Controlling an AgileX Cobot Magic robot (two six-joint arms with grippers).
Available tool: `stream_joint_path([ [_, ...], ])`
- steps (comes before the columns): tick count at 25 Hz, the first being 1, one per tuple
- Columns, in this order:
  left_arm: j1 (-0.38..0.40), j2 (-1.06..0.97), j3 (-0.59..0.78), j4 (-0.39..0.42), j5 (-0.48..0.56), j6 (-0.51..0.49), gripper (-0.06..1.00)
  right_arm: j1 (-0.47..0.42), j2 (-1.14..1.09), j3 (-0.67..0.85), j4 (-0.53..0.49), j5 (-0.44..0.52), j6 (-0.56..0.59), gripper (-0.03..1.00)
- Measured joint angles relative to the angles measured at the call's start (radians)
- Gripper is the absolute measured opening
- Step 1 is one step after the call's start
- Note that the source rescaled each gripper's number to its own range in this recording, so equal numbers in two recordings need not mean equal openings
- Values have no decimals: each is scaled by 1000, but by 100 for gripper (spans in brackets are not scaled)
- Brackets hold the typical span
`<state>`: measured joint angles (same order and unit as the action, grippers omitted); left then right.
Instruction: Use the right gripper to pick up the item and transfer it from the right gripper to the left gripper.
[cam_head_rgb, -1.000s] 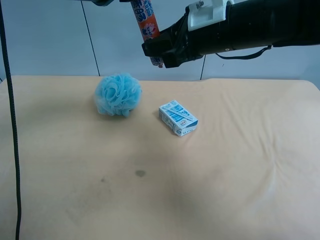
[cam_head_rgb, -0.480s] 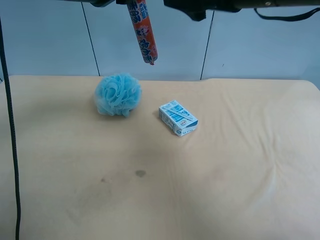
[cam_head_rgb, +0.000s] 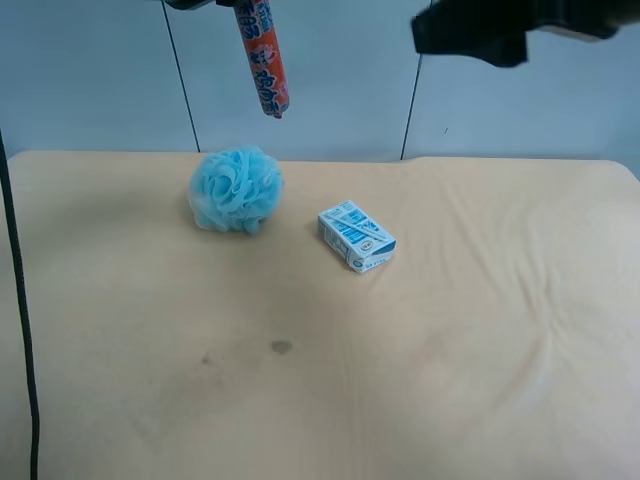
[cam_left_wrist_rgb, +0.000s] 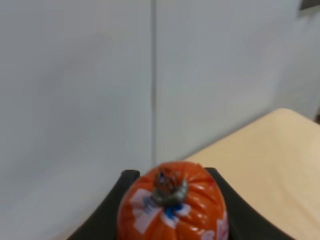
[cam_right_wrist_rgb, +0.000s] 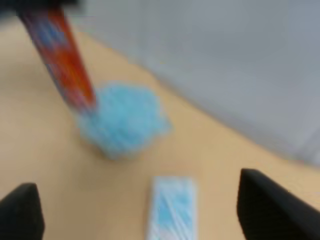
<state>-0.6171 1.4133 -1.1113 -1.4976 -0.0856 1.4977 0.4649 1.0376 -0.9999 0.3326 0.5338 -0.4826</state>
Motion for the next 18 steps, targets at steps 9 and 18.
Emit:
stream_joint_path([
  [9,0,0,0,2,-37,7,0,0,-215,0,-453,371,401,66],
  [18,0,0,0,2,-37,7,0,0,-533,219,-446,414,465,66],
])
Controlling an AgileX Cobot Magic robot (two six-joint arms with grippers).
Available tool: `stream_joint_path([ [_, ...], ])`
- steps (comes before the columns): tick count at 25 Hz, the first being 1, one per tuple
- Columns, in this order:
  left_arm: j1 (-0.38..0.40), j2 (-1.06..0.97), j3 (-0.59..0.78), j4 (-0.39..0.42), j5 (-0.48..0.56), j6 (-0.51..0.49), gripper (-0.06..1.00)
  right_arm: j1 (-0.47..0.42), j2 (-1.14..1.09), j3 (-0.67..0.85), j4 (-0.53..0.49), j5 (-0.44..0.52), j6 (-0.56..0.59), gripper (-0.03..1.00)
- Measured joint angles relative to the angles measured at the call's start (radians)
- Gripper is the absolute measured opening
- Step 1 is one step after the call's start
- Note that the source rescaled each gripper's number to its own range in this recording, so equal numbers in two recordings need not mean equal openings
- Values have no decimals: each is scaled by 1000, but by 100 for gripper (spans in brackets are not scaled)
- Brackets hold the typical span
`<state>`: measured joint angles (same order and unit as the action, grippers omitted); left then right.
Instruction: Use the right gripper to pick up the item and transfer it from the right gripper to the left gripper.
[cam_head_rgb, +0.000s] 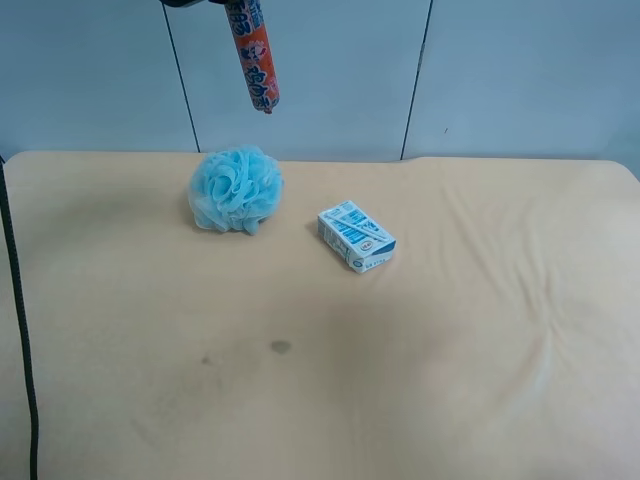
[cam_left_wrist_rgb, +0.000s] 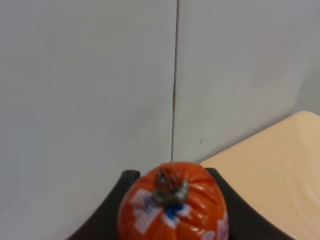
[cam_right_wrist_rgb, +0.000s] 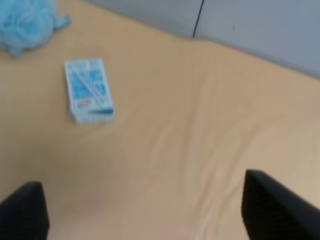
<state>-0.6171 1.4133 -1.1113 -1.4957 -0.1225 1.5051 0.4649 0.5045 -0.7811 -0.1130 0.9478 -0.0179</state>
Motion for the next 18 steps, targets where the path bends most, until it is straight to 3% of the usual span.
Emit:
stream_joint_path([
  [5,0,0,0,0,0,0,0,0,-170,123,37,20,41,66],
  [11,0,0,0,0,0,11,0,0,-349,182,59,142,45,66],
  [18,0,0,0,0,-1,16,0,0,-506,212,96,153,37,63],
])
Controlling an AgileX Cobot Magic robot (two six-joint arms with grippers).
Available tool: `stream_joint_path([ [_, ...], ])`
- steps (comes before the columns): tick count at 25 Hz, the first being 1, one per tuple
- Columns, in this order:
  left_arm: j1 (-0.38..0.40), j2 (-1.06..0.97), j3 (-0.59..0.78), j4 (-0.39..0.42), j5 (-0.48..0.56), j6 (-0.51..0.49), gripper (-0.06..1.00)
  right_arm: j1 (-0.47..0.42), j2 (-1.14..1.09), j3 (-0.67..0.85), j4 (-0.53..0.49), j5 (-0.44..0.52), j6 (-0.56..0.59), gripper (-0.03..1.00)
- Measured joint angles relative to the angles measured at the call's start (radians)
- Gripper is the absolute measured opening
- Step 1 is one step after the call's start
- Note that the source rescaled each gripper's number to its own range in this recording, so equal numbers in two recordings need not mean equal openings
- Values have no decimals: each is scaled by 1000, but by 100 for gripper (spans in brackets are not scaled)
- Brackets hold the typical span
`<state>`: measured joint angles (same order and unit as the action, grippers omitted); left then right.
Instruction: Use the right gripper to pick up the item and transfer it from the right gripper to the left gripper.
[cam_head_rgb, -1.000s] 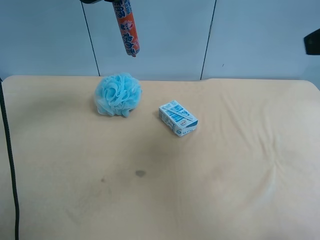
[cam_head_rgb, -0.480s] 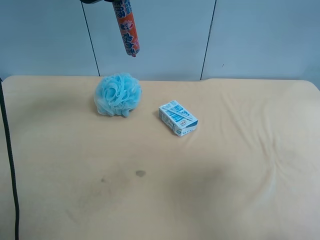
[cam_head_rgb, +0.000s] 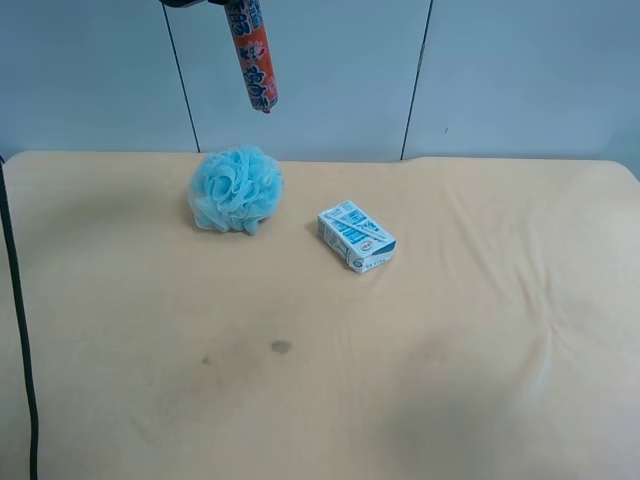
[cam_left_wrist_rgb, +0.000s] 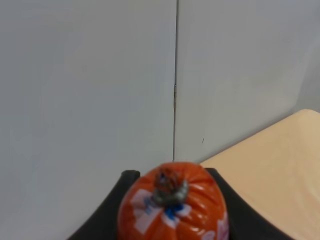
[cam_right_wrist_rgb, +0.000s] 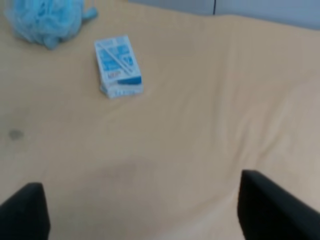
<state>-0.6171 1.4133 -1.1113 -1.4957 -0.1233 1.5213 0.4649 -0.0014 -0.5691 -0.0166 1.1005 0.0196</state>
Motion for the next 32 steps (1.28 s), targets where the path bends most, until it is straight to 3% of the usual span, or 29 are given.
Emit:
stream_joint_path([
  [10,0,0,0,0,-11,3,0,-2,-1,0,8,0,-20,61],
  [23,0,0,0,0,-13,6,0,-309,-1,0,8,0,-20,61],
  [32,0,-1,0,-3,-16,10,0,-329,-1,0,8,0,-20,61],
])
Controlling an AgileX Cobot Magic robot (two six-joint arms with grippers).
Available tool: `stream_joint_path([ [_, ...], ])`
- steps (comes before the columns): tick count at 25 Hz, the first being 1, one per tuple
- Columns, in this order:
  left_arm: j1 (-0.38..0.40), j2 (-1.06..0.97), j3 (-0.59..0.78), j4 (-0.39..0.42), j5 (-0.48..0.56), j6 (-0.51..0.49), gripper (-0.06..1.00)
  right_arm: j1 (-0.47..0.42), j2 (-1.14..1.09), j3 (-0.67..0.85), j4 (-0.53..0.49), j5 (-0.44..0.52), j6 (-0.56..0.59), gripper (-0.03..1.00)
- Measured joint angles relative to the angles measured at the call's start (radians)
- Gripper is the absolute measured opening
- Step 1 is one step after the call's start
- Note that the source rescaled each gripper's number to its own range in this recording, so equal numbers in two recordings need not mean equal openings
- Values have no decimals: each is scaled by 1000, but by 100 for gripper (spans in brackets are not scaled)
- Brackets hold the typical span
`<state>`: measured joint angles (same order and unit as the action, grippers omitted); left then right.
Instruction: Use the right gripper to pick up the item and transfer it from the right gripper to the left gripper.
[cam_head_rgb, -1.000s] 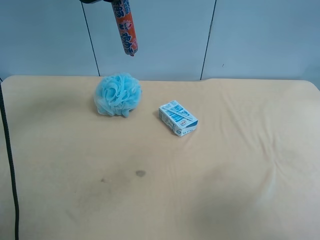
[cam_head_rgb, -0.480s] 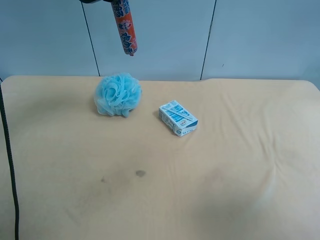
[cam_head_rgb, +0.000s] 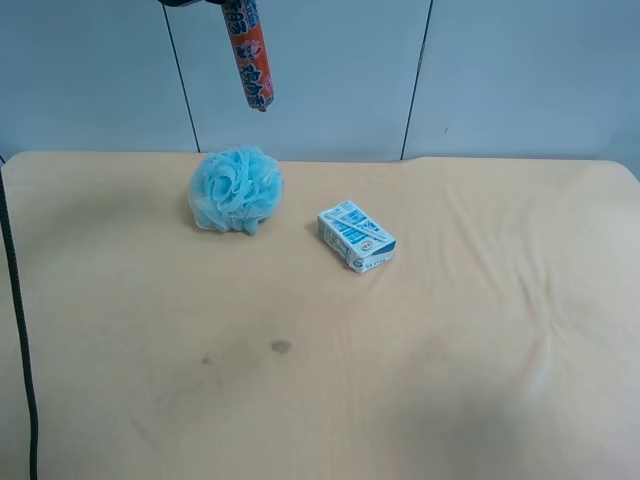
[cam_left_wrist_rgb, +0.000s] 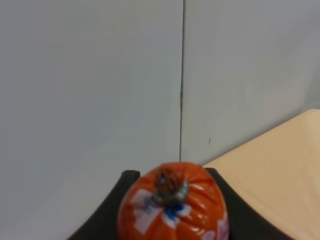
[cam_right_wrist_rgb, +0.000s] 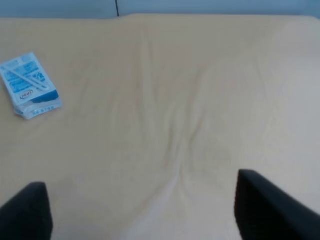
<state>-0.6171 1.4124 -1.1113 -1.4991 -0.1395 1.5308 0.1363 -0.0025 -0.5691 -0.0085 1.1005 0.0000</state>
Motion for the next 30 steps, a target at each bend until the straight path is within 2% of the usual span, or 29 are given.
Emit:
stream_joint_path([
  [5,4,-40,14,0,-5,0,0,0,0,0,0,0,0,61],
  [8,45,-91,39,0,2,0,0,0,0,0,0,0,0,61],
  [11,167,-132,75,0,44,0,0,0,0,0,0,0,0,61],
  [18,519,-132,148,0,266,4,0,0,0,0,0,0,0,61],
  [21,623,-88,156,0,334,4,0,0,0,0,0,0,0,61],
  [25,702,9,156,-1,404,4,0,0,0,0,0,0,0,61],
  [30,729,171,157,-1,418,4,0,0,0,0,0,0,0,61],
])
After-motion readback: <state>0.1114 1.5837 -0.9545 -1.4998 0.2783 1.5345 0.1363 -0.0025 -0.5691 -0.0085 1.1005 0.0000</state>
